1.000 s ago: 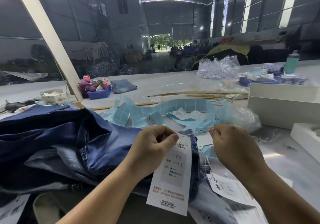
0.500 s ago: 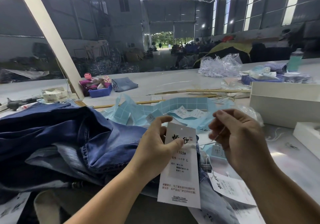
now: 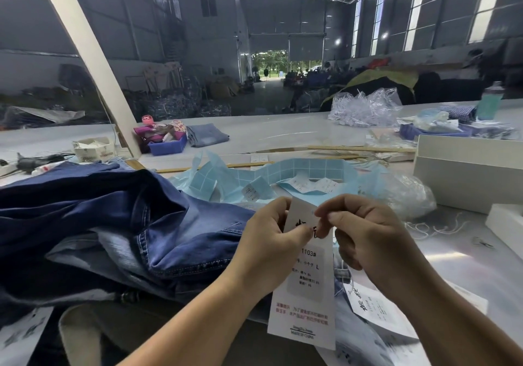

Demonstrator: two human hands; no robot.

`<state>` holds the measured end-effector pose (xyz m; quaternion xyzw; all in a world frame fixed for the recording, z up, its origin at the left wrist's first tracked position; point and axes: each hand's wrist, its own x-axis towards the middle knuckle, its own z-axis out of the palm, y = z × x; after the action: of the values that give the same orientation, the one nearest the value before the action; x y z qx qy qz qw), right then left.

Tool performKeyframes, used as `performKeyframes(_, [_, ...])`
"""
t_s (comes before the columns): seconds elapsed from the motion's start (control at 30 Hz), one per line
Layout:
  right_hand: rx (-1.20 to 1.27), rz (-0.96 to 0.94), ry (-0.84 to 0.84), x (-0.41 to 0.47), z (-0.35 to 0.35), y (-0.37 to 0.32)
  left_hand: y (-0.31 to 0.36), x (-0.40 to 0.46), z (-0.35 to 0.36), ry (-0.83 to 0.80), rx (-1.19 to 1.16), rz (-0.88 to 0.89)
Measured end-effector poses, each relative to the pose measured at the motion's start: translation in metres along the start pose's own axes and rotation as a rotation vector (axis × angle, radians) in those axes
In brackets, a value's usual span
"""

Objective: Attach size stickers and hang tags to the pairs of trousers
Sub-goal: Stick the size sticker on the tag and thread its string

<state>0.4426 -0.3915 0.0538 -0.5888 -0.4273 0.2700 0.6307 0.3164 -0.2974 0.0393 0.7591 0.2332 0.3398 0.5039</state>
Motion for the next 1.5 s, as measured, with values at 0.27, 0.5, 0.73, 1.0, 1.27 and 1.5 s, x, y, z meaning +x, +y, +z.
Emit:
performKeyframes(0.27, [-0.091,0.008,0.055,0.005,0.006,0.008,-0.001,-0.003,-0.002,-0.069,-0.065,-0.009])
performKeyframes(0.5, [-0.179,-0.111,0.177,-0.002,0.01,0.009,-0.005,-0.004,-0.003,-0.055,-0.019,-0.004])
performKeyframes(0.73, [-0.395,-0.258,0.26,-0.008,0.008,0.008,-0.006,-0.004,-0.001,-0.035,-0.012,-0.047])
performKeyframes(1.0, [-0.452,-0.291,0.27,-0.008,0.013,0.016,-0.005,-0.004,0.001,-0.043,-0.023,-0.047])
performKeyframes(1.27, [-0.439,-0.286,0.26,-0.006,0.016,0.019,-0.008,-0.005,0.0,-0.083,-0.049,-0.036])
performKeyframes(1.5, [-0.444,-0.287,0.262,-0.006,0.017,0.023,-0.01,-0.001,-0.008,-0.139,-0.23,-0.144])
